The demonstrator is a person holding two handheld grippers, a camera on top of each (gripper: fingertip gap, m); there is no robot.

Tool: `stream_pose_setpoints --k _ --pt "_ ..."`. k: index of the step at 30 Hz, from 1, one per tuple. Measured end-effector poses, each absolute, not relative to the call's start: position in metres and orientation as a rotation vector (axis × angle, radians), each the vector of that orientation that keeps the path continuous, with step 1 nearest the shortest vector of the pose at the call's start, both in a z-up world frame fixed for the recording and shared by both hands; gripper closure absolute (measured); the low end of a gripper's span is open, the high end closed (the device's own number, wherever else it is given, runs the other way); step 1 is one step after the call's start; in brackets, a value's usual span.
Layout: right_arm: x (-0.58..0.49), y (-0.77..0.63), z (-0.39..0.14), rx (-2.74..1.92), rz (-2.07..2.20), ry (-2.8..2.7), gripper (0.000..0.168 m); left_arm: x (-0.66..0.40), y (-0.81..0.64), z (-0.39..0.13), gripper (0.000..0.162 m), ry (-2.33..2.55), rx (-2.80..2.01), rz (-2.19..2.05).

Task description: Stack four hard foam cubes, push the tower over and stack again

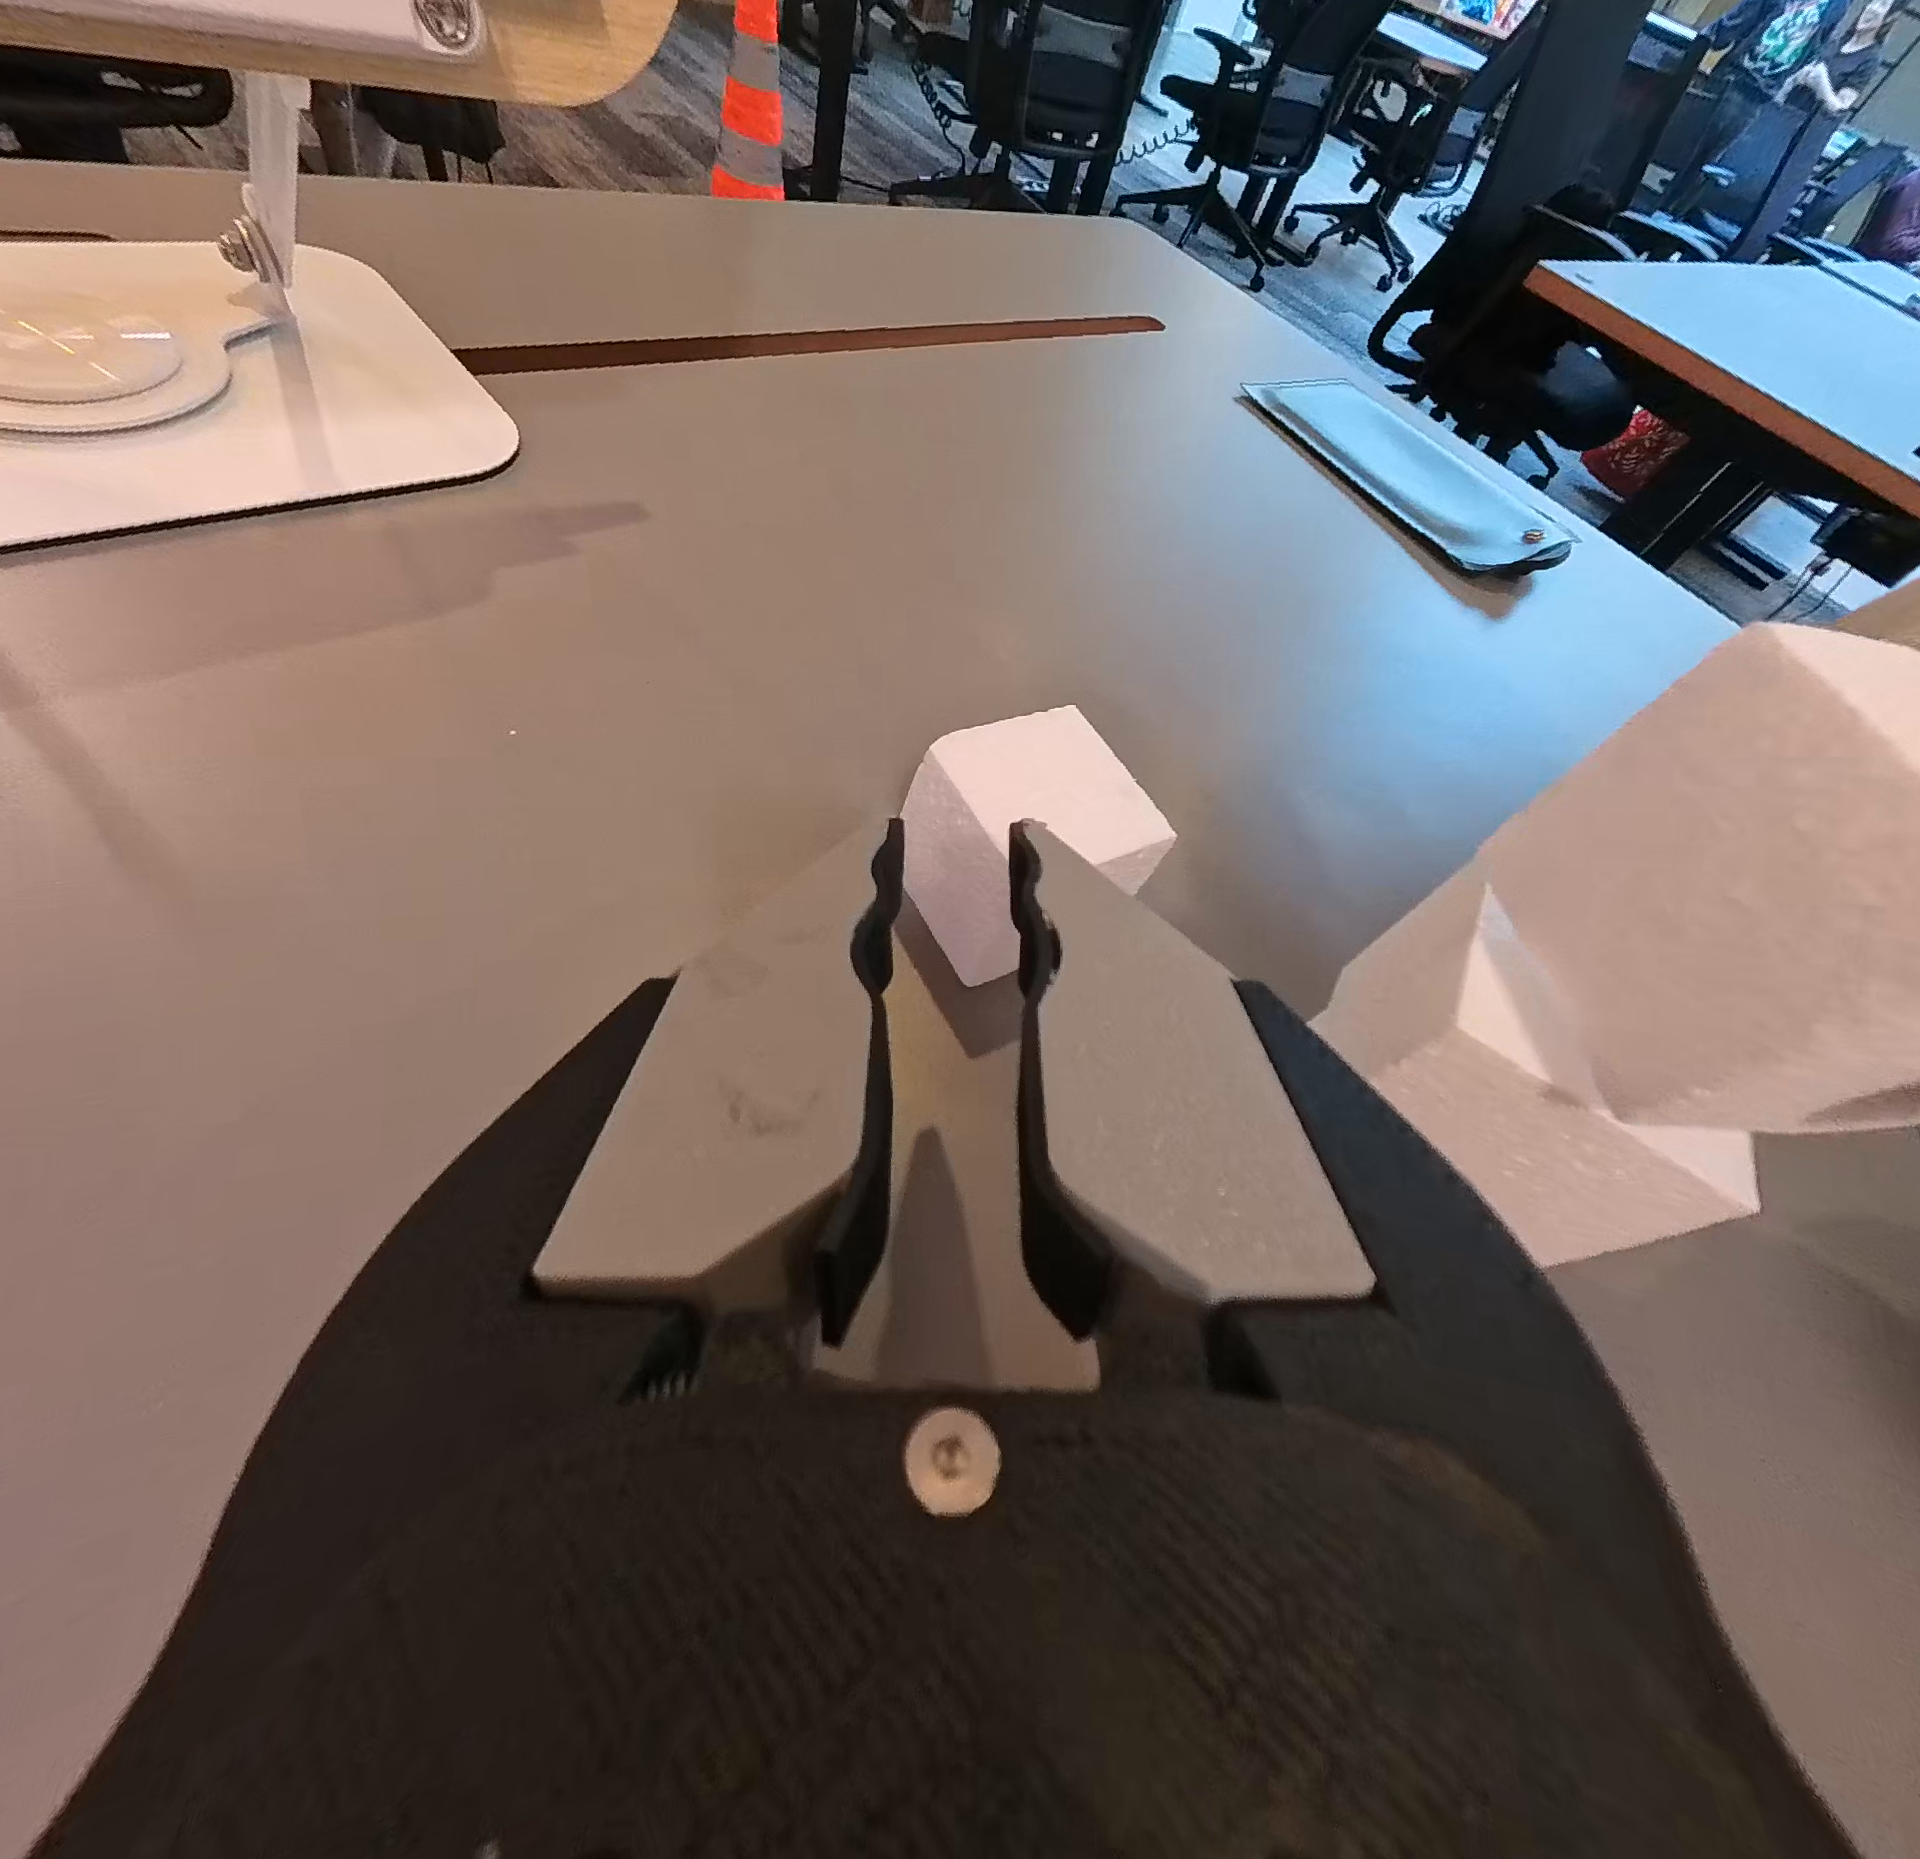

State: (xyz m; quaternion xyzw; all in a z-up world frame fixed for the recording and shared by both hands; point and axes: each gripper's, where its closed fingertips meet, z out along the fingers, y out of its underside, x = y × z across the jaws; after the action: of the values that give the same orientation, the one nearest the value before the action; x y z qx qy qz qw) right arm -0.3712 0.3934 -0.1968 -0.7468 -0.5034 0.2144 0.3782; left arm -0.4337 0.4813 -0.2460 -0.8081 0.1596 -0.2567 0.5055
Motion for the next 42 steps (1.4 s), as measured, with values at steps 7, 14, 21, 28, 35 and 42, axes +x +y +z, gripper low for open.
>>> stream_pose_setpoints --k 7,14,21,28,35,42 --pt "-0.374 0.393 -0.203 -1.924 0.561 -1.284 0.110 -0.433 0.481 -0.246 0.144 0.386 -1.949 -0.621" --pt "-0.373 0.396 -0.204 -1.907 0.533 -1.272 0.108 -0.433 0.481 -0.245 0.144 0.387 -1.949 -0.624" --pt "-0.372 0.388 -0.188 -1.832 0.572 -1.256 0.097 -0.433 0.481 -0.246 0.142 0.383 -1.954 -0.627" --pt "-0.338 0.402 -0.155 -1.649 0.663 -1.066 0.098 -0.430 0.482 -0.259 0.121 0.399 -2.012 -0.631" --pt "-0.286 0.446 -0.167 -1.552 0.901 -0.887 0.097 -0.435 0.484 -0.265 0.108 0.429 -2.031 -0.584" --pt "-0.258 0.475 -0.211 -1.582 0.959 -0.869 0.103 -0.440 0.479 -0.264 0.092 0.607 -1.996 -0.425"
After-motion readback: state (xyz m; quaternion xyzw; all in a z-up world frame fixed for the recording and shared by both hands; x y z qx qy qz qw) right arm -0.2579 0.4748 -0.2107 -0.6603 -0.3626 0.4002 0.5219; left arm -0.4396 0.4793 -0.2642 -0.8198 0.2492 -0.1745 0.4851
